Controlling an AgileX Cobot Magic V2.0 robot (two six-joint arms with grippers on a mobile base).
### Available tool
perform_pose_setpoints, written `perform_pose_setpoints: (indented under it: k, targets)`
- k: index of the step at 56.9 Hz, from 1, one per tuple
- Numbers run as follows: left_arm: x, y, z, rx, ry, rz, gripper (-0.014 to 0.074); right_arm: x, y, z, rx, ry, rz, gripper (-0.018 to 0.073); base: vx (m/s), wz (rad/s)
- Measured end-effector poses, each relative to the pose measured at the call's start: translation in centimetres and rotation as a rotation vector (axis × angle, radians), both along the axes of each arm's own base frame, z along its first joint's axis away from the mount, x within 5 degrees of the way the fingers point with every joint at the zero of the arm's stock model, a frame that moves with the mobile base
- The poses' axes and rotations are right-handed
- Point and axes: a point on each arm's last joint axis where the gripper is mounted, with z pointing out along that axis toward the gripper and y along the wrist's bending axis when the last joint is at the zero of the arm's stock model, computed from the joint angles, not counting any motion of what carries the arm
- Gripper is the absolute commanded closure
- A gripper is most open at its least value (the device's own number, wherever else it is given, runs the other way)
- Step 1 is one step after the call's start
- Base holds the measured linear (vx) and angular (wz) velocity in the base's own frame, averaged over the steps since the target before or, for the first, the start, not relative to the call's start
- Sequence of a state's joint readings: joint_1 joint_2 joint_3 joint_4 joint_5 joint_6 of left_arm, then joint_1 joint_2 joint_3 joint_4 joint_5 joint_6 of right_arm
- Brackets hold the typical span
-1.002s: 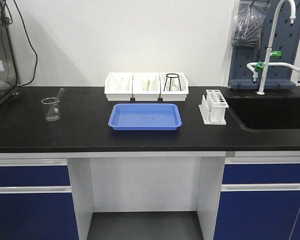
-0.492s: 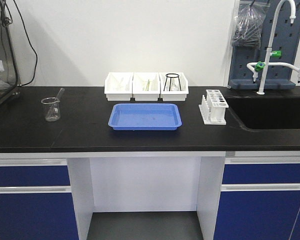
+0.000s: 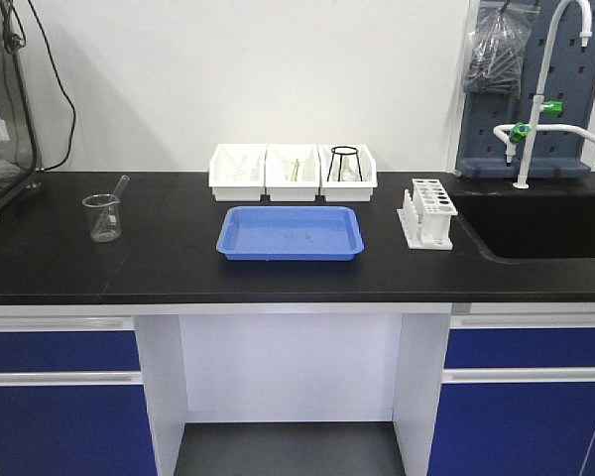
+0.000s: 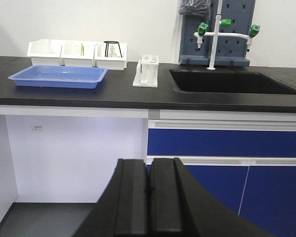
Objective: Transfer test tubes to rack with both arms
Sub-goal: 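Drive the base forward toward the bench with the blue tray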
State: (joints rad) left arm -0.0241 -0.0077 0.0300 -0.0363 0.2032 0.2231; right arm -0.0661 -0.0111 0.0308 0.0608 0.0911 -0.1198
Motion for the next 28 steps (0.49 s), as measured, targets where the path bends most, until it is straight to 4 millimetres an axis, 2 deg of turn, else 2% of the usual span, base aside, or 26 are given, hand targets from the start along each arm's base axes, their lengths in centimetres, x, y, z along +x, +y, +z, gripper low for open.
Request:
perform_pose_setpoints:
  k: [28]
  targets:
    - [0.0,0.0,0.0,0.0,0.0,0.0,0.0617,0.0,0.0,0.0,0.0,0.0,0.0,0.0566,0.16,0.05]
